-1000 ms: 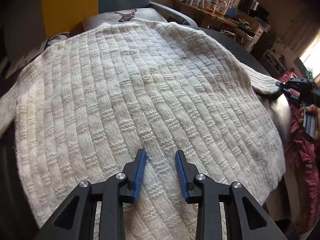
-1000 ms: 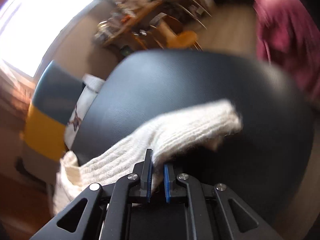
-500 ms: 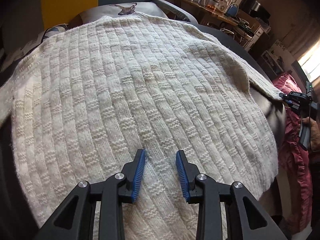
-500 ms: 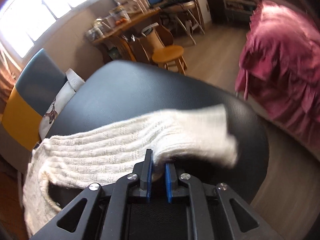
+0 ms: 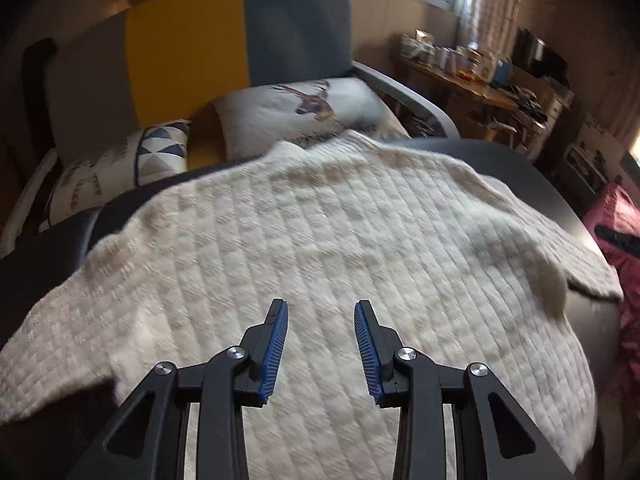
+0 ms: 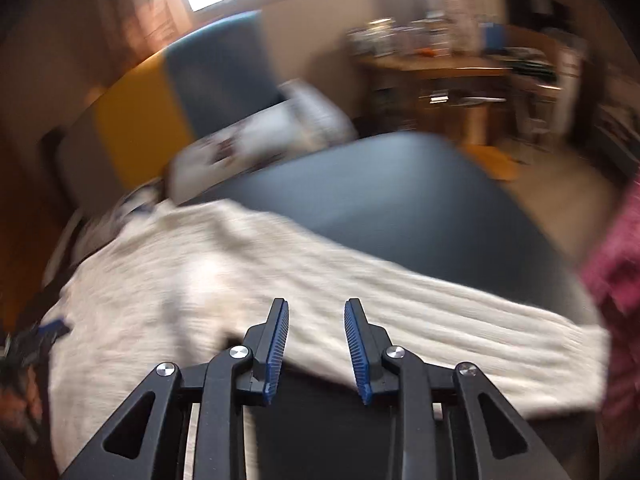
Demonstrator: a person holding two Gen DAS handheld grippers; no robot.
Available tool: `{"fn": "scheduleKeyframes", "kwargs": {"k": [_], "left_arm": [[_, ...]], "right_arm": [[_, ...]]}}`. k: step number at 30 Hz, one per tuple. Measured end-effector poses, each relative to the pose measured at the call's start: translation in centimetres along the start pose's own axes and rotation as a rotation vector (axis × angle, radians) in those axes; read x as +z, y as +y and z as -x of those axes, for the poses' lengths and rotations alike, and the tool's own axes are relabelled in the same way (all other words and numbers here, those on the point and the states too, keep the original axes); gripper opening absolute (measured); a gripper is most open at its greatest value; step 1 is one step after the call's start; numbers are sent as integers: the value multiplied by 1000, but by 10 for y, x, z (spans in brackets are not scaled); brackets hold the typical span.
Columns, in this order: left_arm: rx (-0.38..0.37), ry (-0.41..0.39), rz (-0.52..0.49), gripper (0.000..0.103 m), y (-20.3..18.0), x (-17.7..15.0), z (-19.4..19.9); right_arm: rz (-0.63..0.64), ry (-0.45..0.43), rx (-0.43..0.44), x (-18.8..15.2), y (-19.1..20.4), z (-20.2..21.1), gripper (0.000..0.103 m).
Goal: Fold clothes
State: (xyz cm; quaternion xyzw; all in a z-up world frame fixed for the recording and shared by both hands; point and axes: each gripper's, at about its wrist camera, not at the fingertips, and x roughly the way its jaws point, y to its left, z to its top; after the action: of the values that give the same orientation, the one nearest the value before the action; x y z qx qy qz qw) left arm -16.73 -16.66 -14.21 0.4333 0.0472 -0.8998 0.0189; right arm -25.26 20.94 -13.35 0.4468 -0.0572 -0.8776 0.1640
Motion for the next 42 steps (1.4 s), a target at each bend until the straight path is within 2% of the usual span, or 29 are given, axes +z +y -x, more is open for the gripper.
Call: {"fn": "scheduleKeyframes", "kwargs": {"k": [4, 6, 8, 13, 17, 22, 25, 27, 28, 32, 36, 39, 42], "left_arm": [[86, -47, 144, 36, 61, 24, -8], [117, -42, 193, 36, 86, 31, -19], [156, -30, 197, 36, 100, 29, -31], [218, 39, 199, 36, 125, 13, -61], [256, 22, 107, 37, 122, -3, -64], [276, 35, 83, 38, 134, -6, -60], [285, 74, 103, 38, 136, 4, -55], [236, 43, 97, 37, 121, 17, -45], [188, 24, 88, 37, 108, 25, -41], [-4, -26, 14, 37, 35, 61, -44], [-164, -11, -89, 37, -57, 91, -75], [-213, 36, -153, 37, -117, 102, -106], [-217, 82, -194, 37, -153, 108, -134]], "right_arm": [[120, 76, 144, 24, 83, -56, 30], [168, 109, 166, 32, 104, -89, 30], [208, 140, 172, 41, 126, -120, 30], [209, 184, 108, 56, 133, -180, 30], [186, 218, 73, 52, 134, -204, 30], [170, 220, 103, 51, 143, -204, 30], [132, 201, 180, 55, 130, -181, 30], [127, 176, 208, 59, 109, -153, 30], [121, 170, 209, 62, 91, -137, 30], [98, 198, 93, 57, 10, -89, 30], [57, 251, -44, 31, -62, -62, 30], [20, 279, -159, 14, -103, -58, 30], [-22, 284, -221, 9, -132, -61, 30]]}}
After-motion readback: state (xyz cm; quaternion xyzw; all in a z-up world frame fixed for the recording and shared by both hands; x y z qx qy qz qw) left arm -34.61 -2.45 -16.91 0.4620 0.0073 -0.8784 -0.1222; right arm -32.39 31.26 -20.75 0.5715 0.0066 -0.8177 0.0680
